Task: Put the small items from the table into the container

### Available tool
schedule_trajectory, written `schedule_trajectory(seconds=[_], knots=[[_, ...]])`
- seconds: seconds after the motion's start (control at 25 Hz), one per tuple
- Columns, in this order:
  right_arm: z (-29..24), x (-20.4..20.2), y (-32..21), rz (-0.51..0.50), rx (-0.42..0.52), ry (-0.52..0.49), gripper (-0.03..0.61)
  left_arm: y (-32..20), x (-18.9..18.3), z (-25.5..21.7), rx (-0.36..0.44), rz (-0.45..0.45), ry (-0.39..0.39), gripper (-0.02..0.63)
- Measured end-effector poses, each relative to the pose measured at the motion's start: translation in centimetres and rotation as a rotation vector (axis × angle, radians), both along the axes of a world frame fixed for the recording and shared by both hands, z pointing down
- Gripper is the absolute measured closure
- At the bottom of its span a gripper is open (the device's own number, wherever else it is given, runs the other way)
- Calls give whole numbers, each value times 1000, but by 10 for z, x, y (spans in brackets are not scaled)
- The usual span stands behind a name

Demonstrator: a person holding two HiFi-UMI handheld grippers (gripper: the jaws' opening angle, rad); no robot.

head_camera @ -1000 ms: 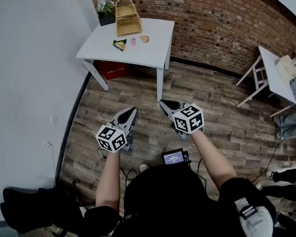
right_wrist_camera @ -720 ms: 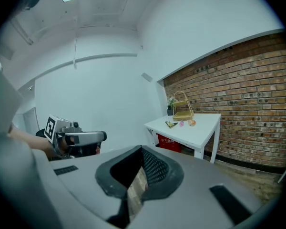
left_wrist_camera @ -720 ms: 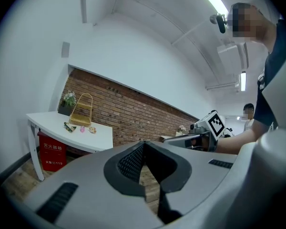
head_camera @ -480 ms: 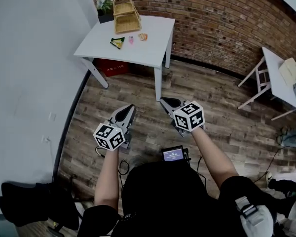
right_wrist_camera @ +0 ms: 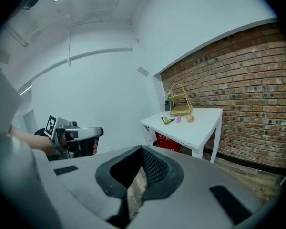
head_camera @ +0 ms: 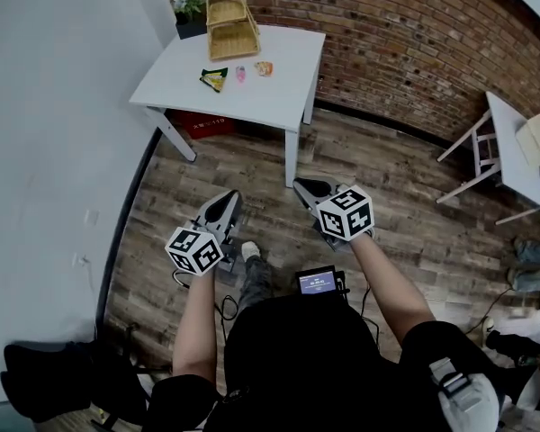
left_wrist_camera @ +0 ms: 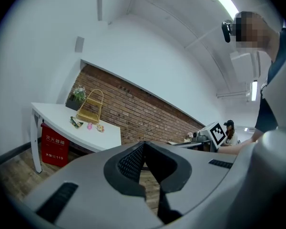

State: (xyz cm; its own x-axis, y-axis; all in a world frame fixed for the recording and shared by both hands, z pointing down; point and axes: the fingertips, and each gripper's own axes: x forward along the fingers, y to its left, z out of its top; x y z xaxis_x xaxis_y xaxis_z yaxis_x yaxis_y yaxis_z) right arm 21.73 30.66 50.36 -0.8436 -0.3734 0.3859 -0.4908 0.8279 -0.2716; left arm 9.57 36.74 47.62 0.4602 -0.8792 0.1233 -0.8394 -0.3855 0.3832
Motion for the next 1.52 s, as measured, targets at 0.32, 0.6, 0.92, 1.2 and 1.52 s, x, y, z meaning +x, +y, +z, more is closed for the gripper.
schedule_trajectory(seconds=[0.32, 0.6, 0.92, 1.2, 1.52], knots=[[14, -58, -76, 54, -26, 50, 565, -86, -63, 19, -24, 52, 15, 604], [4, -111, -139, 139, -42, 46, 565, -150, -118, 20, -41, 127, 6, 604], [22, -131, -172, 183, -82, 71, 565, -193, -141, 42, -92, 168, 38, 604], [36, -148, -225, 173, -93, 64, 565, -242, -157, 51, -108, 151, 27, 604], [39, -173, -315, 102, -93, 57, 565, -326, -175, 58, -141, 93, 7, 604]])
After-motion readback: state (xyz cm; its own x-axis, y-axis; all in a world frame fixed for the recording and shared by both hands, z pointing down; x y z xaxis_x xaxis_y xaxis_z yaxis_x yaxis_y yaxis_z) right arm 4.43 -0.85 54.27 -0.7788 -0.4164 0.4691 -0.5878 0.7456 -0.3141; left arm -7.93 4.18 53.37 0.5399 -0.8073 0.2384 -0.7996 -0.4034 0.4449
